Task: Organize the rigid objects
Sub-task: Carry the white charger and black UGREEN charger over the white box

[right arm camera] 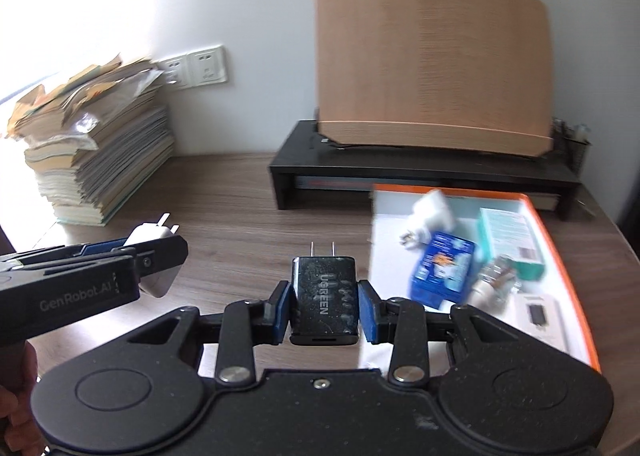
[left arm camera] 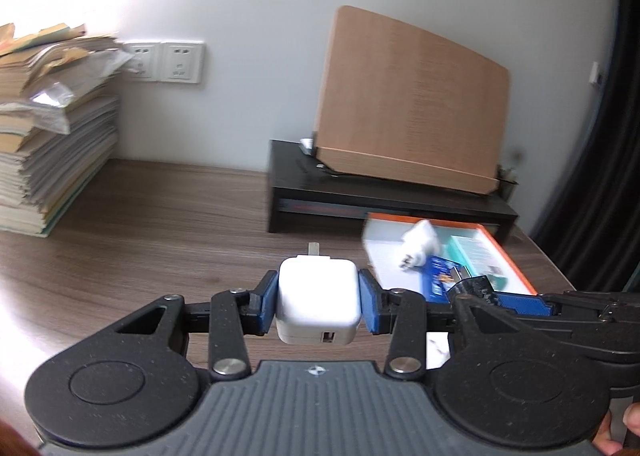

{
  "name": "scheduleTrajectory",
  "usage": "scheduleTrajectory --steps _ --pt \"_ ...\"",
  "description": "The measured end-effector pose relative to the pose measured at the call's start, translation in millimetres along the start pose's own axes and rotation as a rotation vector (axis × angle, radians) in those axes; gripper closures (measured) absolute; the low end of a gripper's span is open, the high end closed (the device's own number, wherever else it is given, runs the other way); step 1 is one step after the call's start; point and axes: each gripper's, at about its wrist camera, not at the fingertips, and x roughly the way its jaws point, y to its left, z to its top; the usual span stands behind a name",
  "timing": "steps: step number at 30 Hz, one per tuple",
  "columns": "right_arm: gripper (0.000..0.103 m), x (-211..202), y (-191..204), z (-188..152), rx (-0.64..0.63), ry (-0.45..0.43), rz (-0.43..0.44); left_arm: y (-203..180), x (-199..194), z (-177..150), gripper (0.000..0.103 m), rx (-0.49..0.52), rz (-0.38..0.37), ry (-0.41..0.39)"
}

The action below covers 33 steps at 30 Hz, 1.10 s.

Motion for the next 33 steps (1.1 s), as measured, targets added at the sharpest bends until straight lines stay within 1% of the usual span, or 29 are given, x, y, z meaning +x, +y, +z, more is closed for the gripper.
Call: scheduleTrajectory --steps 5,8,15,19,23,33 --pt "0.060 -23 -33 -5 0.054 -0.026 -0.073 -27 7 -1 0.061 0.035 -0.075 0.011" --pt "0.059 -32 -56 -4 0.080 -0.044 -0.107 -45 11 -1 0.061 0.055 -0.103 0.009" --pt "0.060 -44 -112 0 0.111 -0.058 -0.139 -88 29 1 0.061 0.061 -0.129 0.011" --pt "0.059 -43 -140 6 0.109 -0.062 -0.131 -112 41 3 0.061 0.061 -0.129 0.016" --pt "0.059 -39 -160 13 0.097 -0.067 -0.108 -130 51 6 0.061 0.052 -0.120 0.020" --pt "0.059 -17 -191 28 0.074 -0.069 -0.024 -160 73 9 0.061 0.043 -0.074 0.030"
